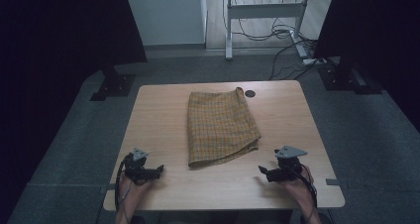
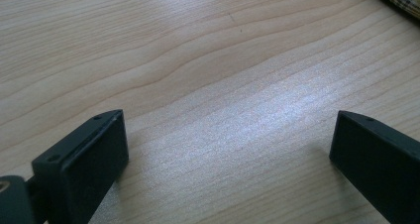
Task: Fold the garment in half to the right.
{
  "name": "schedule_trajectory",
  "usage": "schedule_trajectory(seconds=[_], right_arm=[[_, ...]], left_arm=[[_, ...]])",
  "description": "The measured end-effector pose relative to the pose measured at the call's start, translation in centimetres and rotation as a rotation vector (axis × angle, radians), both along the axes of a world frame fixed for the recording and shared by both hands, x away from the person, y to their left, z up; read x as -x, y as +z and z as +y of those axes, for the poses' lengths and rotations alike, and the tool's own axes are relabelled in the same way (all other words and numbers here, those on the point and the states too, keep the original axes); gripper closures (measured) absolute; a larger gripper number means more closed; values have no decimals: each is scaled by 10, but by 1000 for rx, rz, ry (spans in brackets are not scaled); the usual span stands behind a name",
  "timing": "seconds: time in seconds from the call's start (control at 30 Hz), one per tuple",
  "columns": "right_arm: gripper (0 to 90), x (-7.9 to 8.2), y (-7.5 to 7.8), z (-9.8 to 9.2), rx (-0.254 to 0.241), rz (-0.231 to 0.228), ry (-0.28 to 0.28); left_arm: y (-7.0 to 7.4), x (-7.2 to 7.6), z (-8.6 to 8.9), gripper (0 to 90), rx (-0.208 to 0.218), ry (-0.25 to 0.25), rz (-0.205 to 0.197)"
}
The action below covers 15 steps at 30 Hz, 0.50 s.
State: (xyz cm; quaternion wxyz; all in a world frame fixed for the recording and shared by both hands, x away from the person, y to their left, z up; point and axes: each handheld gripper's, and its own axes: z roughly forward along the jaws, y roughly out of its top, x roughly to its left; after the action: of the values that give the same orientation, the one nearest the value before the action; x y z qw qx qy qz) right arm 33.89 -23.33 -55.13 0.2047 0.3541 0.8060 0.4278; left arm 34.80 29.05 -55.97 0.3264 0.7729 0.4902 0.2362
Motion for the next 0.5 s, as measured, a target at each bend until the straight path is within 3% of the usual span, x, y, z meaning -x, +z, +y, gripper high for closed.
schedule_trajectory(seconds=[0.5], right_arm=[[67,19,-11,-22,27,41,-38]], left_arm=[[0,0,0,19,0,1,0]])
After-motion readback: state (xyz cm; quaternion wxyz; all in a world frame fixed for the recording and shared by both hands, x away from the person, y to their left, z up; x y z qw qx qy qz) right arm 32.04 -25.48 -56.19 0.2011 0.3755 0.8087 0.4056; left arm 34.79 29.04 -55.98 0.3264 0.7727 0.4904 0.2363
